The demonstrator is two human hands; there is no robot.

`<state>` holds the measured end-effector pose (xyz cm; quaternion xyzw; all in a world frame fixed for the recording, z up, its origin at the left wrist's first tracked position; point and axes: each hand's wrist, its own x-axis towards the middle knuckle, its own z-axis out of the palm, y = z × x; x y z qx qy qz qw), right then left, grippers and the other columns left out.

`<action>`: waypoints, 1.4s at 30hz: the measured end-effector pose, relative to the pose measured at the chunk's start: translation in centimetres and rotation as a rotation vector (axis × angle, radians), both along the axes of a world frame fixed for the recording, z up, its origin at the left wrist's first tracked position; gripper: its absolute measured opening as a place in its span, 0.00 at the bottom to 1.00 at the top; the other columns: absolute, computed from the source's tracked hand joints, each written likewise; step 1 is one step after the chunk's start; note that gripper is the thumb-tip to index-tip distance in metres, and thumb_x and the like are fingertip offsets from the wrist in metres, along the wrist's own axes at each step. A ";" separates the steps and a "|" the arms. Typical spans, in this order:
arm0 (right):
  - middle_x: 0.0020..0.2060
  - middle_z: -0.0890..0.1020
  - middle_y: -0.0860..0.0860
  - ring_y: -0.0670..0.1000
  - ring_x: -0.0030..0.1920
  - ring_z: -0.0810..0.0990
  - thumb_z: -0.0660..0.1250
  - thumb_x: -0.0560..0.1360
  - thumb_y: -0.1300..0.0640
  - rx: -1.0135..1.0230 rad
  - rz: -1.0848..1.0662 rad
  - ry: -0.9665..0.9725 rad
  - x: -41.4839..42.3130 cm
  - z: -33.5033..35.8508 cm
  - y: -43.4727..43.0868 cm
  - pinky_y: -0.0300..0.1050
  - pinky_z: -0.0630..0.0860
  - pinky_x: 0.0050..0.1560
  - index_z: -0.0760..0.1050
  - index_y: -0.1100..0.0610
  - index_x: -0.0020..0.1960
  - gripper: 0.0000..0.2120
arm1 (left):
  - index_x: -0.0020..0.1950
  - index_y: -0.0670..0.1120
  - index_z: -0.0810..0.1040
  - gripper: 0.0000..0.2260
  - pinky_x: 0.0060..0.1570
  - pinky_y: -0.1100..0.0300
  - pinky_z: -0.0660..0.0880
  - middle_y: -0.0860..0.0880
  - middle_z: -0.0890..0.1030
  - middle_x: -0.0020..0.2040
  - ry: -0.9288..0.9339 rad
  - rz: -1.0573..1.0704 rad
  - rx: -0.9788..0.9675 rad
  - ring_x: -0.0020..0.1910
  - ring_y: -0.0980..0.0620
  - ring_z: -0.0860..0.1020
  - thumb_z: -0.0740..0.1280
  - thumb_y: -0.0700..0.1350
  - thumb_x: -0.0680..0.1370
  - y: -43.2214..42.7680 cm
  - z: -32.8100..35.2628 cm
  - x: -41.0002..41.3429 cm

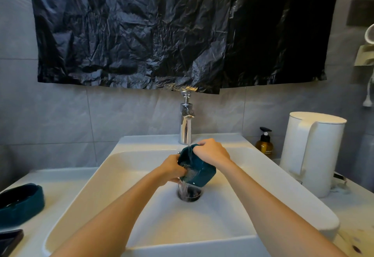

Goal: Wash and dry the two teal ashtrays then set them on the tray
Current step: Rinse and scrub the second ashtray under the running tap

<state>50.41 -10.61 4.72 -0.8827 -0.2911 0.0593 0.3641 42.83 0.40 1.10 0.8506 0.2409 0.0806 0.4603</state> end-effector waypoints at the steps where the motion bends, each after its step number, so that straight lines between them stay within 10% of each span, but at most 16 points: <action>1: 0.45 0.81 0.51 0.53 0.41 0.74 0.61 0.72 0.54 -0.008 -0.001 -0.019 0.1 0.1 0.0 0.42 0.68 0.38 0.81 0.51 0.50 0.11 | 0.65 0.44 0.70 0.20 0.48 0.54 0.80 0.43 0.76 0.58 -0.014 -0.009 -0.015 0.57 0.44 0.76 0.64 0.30 0.75 -0.1 0.0 0.2; 6: 0.35 0.72 0.52 0.53 0.36 0.69 0.61 0.69 0.56 0.006 -0.012 0.126 0.8 0.4 -0.1 0.42 0.61 0.33 0.67 0.53 0.34 0.06 | 0.62 0.41 0.75 0.13 0.39 0.55 0.82 0.43 0.80 0.52 -0.096 0.055 -0.112 0.45 0.45 0.81 0.63 0.46 0.81 0.1 0.1 0.9; 10: 0.35 0.73 0.55 0.55 0.36 0.72 0.61 0.65 0.58 -0.002 -0.006 0.233 0.7 0.6 -0.1 0.42 0.67 0.35 0.68 0.56 0.37 0.03 | 0.48 0.46 0.74 0.18 0.30 0.63 0.76 0.47 0.79 0.43 0.011 0.126 0.287 0.36 0.50 0.79 0.61 0.61 0.77 -0.4 0.0 1.4; 16: 0.42 0.78 0.53 0.55 0.42 0.74 0.60 0.70 0.52 0.071 -0.081 0.088 1.0 0.2 -0.2 0.43 0.67 0.37 0.72 0.51 0.39 0.04 | 0.63 0.39 0.72 0.11 0.40 0.51 0.82 0.41 0.79 0.52 -0.112 0.124 -0.372 0.44 0.43 0.81 0.59 0.40 0.82 -0.9 -0.1 1.9; 21: 0.56 0.79 0.49 0.53 0.51 0.74 0.59 0.75 0.56 0.307 -0.129 -0.128 1.1 0.2 -0.1 0.44 0.70 0.47 0.74 0.45 0.61 0.16 | 0.59 0.39 0.74 0.09 0.43 0.50 0.82 0.38 0.79 0.56 -0.189 0.059 -0.888 0.49 0.41 0.81 0.60 0.35 0.80 -1.1 0.8 1.8; 28: 0.54 0.75 0.49 0.52 0.50 0.75 0.58 0.76 0.56 0.247 -0.043 -0.381 0.7 -0.7 0.2 0.48 0.74 0.50 0.69 0.44 0.61 0.15 | 0.50 0.39 0.74 0.13 0.38 0.54 0.81 0.42 0.80 0.41 -0.212 0.272 -0.225 0.40 0.41 0.82 0.58 0.48 0.82 -0.4 -0.2 2.8; 32: 0.54 0.76 0.48 0.53 0.50 0.75 0.58 0.75 0.57 0.189 -0.029 -0.478 0.6 -0.7 0.2 0.47 0.73 0.49 0.70 0.45 0.61 0.16 | 0.56 0.44 0.77 0.09 0.49 0.56 0.75 0.44 0.82 0.51 -0.444 0.303 0.147 0.48 0.47 0.78 0.62 0.46 0.80 0.1 -0.6 2.8; 37: 0.54 0.77 0.51 0.54 0.50 0.76 0.57 0.77 0.55 0.199 -0.141 -0.468 0.9 -0.3 -0.3 0.51 0.77 0.50 0.70 0.46 0.61 0.14 | 0.68 0.42 0.69 0.27 0.60 0.48 0.75 0.41 0.77 0.61 -0.477 0.067 -0.205 0.61 0.43 0.75 0.59 0.24 0.72 0.1 -0.4 3.8; 42: 0.56 0.79 0.52 0.55 0.52 0.76 0.57 0.78 0.54 0.153 -0.201 -0.305 1.4 -0.3 -0.4 0.50 0.78 0.51 0.71 0.47 0.62 0.14 | 0.69 0.42 0.65 0.20 0.52 0.52 0.80 0.41 0.74 0.62 -0.332 -0.046 -0.300 0.61 0.42 0.75 0.57 0.29 0.78 -0.1 -0.3 3.6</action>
